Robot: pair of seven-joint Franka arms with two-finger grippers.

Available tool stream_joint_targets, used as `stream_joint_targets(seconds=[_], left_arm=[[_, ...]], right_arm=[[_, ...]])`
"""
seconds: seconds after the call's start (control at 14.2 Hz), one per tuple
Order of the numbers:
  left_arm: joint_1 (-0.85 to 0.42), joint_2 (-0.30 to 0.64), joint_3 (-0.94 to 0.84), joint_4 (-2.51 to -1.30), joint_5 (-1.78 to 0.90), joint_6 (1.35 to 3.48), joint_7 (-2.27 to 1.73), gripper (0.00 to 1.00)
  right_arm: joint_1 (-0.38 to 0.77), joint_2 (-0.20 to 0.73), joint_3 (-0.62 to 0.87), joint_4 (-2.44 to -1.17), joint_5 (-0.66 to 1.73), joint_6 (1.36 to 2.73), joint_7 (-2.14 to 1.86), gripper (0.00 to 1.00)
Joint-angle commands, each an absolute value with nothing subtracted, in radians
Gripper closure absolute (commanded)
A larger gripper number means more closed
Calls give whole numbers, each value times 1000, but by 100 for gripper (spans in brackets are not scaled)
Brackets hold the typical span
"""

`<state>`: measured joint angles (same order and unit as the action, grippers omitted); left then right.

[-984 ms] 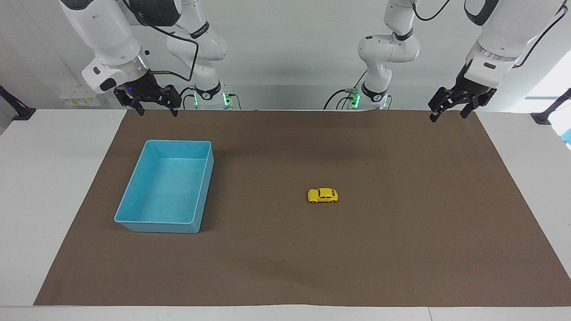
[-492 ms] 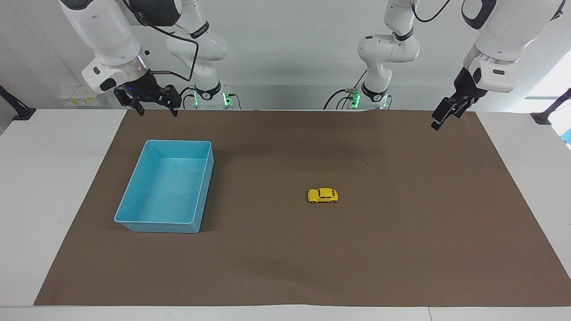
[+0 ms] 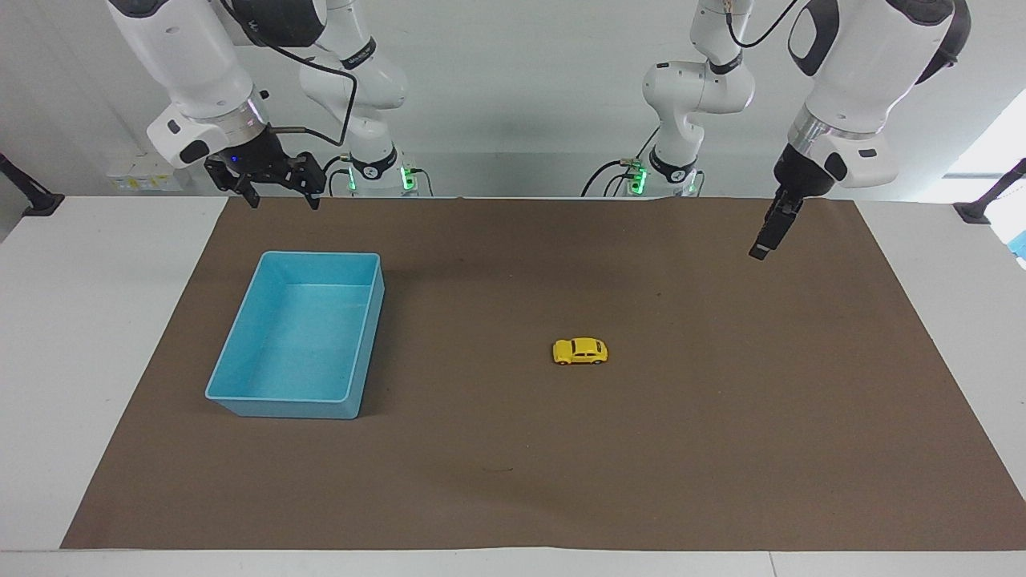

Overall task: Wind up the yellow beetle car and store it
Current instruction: 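Reach the left gripper toward the yellow beetle car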

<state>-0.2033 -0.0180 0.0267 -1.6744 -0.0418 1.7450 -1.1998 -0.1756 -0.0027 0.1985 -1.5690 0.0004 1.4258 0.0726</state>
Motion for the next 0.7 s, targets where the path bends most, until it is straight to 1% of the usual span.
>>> stream_joint_targets(seconds=[0.0, 0.21, 0.42, 0.63], left_arm=[[-215, -20, 40, -1704, -72, 1816, -1382, 0], [-219, 6, 40, -1701, -74, 1882, -1535, 0], [-270, 50, 41, -1697, -74, 1968, -1705, 0], [-317, 104, 41, -1690, -63, 1982, -1821, 0]], right_arm=[[-187, -14, 201, -1585, 21, 1445, 54, 0], [-187, -14, 201, -1585, 21, 1445, 54, 0], [-187, -14, 201, -1585, 21, 1445, 54, 0], [-187, -14, 201, -1585, 21, 1445, 54, 0]])
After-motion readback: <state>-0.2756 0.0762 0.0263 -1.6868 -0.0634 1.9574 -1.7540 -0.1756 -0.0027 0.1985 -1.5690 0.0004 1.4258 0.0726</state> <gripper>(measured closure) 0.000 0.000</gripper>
